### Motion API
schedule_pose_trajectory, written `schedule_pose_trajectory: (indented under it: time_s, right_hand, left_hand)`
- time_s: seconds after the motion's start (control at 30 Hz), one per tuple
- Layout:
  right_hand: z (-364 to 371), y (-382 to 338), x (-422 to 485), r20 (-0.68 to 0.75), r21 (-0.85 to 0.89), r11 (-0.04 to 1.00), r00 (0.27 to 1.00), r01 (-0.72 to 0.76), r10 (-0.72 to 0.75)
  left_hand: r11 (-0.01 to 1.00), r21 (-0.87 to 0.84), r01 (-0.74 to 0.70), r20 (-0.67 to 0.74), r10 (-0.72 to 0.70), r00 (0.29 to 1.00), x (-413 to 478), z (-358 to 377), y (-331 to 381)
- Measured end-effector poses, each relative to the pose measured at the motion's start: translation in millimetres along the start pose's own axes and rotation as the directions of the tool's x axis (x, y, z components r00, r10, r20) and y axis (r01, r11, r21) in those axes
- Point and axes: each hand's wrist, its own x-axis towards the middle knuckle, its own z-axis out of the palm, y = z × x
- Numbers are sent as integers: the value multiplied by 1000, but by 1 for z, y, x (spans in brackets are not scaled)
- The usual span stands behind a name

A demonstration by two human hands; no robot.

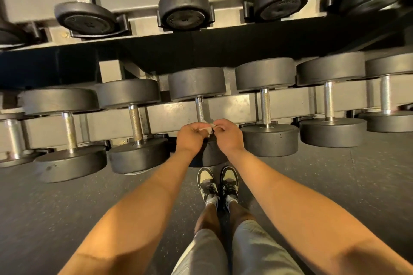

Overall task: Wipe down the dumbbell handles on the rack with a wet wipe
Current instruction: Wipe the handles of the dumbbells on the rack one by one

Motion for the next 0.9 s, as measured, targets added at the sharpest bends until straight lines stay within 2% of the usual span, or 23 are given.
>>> schedule_pose_trajectory:
  time_s: [0.13,0.27,0.5,0.63,0.77,0.9]
  right_hand:
    - [-30,-29,-31,-10,120,992,999,44,-43]
    - [-65,-62,-60,-40,193,973,992,123,-118]
    - [-129,-108,-72,-120,307,928,976,209,-180]
    - [-163,-126,-53,-127,352,899,965,261,-230]
    - [-201,-143,-20,-111,382,871,951,310,-289]
    - [-241,-163,29,-116,367,861,936,351,-333]
  left_hand:
    - [997,3,-74,-32,74,997,-35,1,43]
    - [989,-92,-118,-21,117,993,-68,2,85]
    - [952,-7,-305,17,305,952,-84,12,165]
    - [935,32,-353,-14,354,935,-74,29,209]
    - [924,-15,-383,-67,381,922,-55,52,252]
    - [892,-98,-441,-195,417,888,-30,81,295]
